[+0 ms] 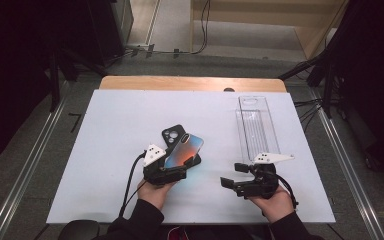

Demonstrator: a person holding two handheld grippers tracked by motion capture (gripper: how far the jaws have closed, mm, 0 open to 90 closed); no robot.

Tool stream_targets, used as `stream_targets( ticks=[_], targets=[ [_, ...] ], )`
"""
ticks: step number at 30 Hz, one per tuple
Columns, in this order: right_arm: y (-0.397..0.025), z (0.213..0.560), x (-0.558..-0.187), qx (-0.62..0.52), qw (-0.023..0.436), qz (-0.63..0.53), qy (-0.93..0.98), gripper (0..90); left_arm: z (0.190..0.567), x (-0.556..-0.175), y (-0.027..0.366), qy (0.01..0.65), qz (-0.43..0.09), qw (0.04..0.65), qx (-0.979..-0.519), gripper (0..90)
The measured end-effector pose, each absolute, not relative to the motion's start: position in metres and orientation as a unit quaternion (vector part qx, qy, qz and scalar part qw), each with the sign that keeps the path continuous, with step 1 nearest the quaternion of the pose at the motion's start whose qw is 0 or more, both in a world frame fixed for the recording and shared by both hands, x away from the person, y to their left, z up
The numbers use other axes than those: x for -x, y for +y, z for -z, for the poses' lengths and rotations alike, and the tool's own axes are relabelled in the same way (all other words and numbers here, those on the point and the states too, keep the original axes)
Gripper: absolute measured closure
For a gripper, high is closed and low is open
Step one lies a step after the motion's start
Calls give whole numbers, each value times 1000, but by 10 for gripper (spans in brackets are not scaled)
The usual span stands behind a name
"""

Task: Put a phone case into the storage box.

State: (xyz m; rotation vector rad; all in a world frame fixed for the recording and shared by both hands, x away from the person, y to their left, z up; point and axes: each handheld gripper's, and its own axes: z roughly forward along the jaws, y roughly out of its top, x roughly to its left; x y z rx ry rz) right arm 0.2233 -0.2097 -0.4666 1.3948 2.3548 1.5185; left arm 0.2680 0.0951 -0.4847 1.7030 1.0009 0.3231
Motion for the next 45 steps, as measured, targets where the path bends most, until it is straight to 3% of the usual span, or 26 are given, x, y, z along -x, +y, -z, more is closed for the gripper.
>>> stream_targets(
  ticks=[10, 26, 39, 45],
  targets=[
    [-199, 458, -231, -450, 22, -493, 744, 125, 489, -261, 93, 416, -173, 558, -697, 172],
    [-177, 446, -247, -465, 6, -502, 729, 125, 495, -257, 89, 418, -171, 574, -683, 172],
    [-161, 445, -269, -492, -42, -511, 704, 128, 498, -253, 86, 420, -166, 579, -679, 172],
    [-155, 447, -279, -500, -61, -508, 698, 176, 499, -251, 85, 424, -163, 582, -674, 172]
  ],
)
